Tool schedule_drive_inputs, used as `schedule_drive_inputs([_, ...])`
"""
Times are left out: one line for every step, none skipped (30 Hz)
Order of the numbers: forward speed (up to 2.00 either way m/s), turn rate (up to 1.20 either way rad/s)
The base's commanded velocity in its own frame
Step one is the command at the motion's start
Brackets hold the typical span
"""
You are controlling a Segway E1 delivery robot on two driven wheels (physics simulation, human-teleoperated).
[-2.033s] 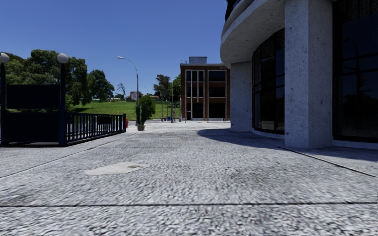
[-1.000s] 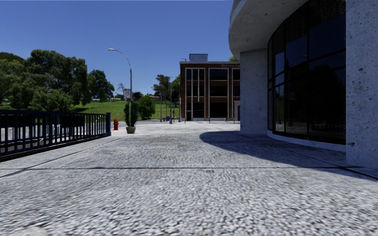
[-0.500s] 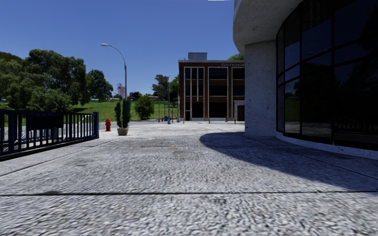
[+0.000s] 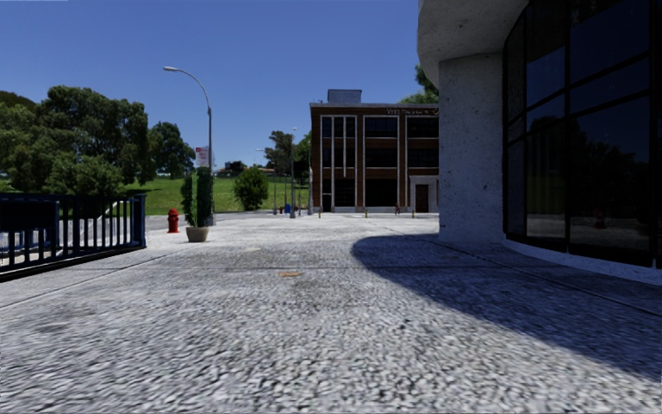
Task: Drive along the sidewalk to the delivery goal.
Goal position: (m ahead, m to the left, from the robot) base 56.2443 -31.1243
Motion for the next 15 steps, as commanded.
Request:
schedule_drive_inputs([2.00, 0.00])
schedule_drive_inputs([2.00, 0.00])
schedule_drive_inputs([2.00, 0.00])
schedule_drive_inputs([2.00, 0.00])
schedule_drive_inputs([2.00, 0.00])
schedule_drive_inputs([2.00, 0.00])
schedule_drive_inputs([2.00, 0.00])
schedule_drive_inputs([2.00, 0.00])
schedule_drive_inputs([2.00, 0.00])
schedule_drive_inputs([2.00, 0.00])
schedule_drive_inputs([2.00, 0.00])
schedule_drive_inputs([2.00, 0.00])
schedule_drive_inputs([2.00, 0.00])
schedule_drive_inputs([2.00, 0.00])
schedule_drive_inputs([2.00, 0.00])
